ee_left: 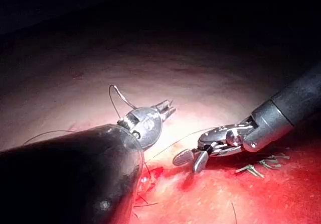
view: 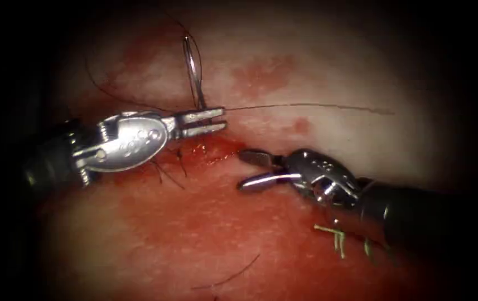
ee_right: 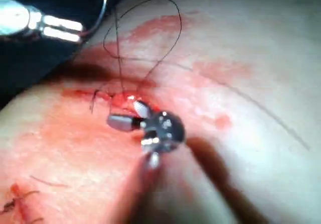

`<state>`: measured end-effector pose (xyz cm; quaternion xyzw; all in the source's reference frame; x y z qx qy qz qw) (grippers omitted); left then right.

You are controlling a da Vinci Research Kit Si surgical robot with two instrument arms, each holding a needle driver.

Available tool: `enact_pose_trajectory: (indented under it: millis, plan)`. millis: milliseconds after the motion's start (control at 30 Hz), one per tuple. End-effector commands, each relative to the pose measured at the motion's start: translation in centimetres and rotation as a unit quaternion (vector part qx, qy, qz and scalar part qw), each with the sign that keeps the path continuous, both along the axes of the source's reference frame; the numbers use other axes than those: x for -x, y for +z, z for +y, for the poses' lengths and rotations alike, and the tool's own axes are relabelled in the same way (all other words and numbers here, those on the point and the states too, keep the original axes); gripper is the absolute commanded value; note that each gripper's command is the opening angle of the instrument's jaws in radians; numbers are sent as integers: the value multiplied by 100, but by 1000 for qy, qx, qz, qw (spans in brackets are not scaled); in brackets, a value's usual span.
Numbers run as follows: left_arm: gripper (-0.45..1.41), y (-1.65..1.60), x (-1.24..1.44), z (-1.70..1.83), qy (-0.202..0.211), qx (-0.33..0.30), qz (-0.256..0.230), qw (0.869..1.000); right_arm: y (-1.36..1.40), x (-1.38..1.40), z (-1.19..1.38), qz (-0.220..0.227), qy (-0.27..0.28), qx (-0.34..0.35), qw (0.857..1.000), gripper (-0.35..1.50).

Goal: Wound Closure

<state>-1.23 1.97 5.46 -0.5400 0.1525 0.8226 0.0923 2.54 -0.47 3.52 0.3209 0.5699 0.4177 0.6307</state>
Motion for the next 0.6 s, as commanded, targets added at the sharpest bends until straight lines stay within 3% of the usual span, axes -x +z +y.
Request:
enact_pose_trajectory:
  millis: [33,300,467,600]
  plan:
    - [-45,4,4,6,1,2,1,1000,-5,-9,-1,6,3,-24,1000,115]
    - [-45,17,10,-37,21,21,1,1000,-39,-6,0,23,23,-150,988,89]
    - [-45,34,15,-78,48,30,9,998,-64,1,17,39,25,-223,974,81]
    - [-45,46,29,-105,64,39,5,997,-78,2,39,47,32,-242,969,76]
